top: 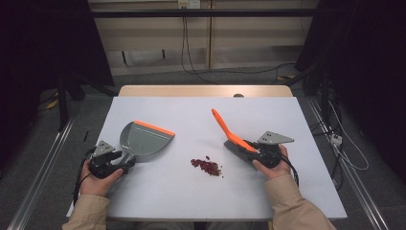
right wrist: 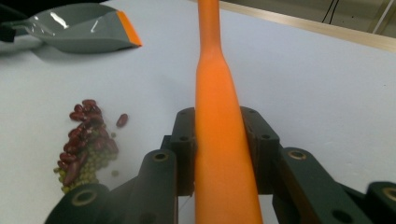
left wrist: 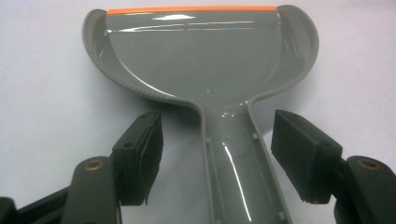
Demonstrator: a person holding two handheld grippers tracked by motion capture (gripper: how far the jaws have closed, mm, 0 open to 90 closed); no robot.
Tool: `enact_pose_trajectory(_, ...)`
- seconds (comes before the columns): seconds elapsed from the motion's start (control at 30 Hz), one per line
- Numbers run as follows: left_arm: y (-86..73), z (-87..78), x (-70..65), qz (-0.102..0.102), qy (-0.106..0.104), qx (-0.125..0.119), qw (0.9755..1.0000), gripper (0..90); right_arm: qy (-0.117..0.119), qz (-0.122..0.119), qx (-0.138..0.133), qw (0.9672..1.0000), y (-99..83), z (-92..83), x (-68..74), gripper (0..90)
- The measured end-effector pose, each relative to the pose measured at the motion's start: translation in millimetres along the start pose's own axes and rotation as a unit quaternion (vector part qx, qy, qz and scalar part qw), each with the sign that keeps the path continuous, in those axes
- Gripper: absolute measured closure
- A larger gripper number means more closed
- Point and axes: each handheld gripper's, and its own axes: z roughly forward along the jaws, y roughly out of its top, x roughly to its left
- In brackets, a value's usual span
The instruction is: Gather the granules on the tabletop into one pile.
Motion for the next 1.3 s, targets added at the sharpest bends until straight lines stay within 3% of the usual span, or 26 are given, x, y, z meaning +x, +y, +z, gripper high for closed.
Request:
enact_pose_trajectory(0.33,2.3,4.0,-2.1,0.007,-0.003,0.003,1.0000,34.2,-0.004,-0.004,-0.001,1.0000,11.2,11.4,2.7,64.3)
enact_pose_trajectory(0.5,3.4,6.0,0.9,0.004,-0.001,0.009,1.0000,34.5,-0.013,-0.006,-0.002,0.9999,12.5,17.7,2.0,70.2)
enact_pose_trajectory(0.67,3.3,8.0,-0.2,0.017,-0.008,0.019,0.9996,47.7,-0.020,-0.005,0.004,0.9998,13.2,16.6,1.4,70.6)
enact_pose_trajectory(0.9,3.7,2.3,2.8,0.019,0.005,0.023,0.9996,61.9,-0.018,-0.011,0.005,0.9998,13.5,16.5,3.1,70.6)
enact_pose_trajectory(1.17,7.8,-2.2,3.4,0.016,-0.001,0.009,0.9998,62.6,-0.016,-0.004,0.004,0.9999,13.2,16.5,1.6,70.8)
enact_pose_trajectory(1.3,10.5,-6.2,1.4,0.028,-0.004,0.007,0.9996,62.7,-0.019,-0.003,0.004,0.9998,13.3,16.5,2.2,70.9)
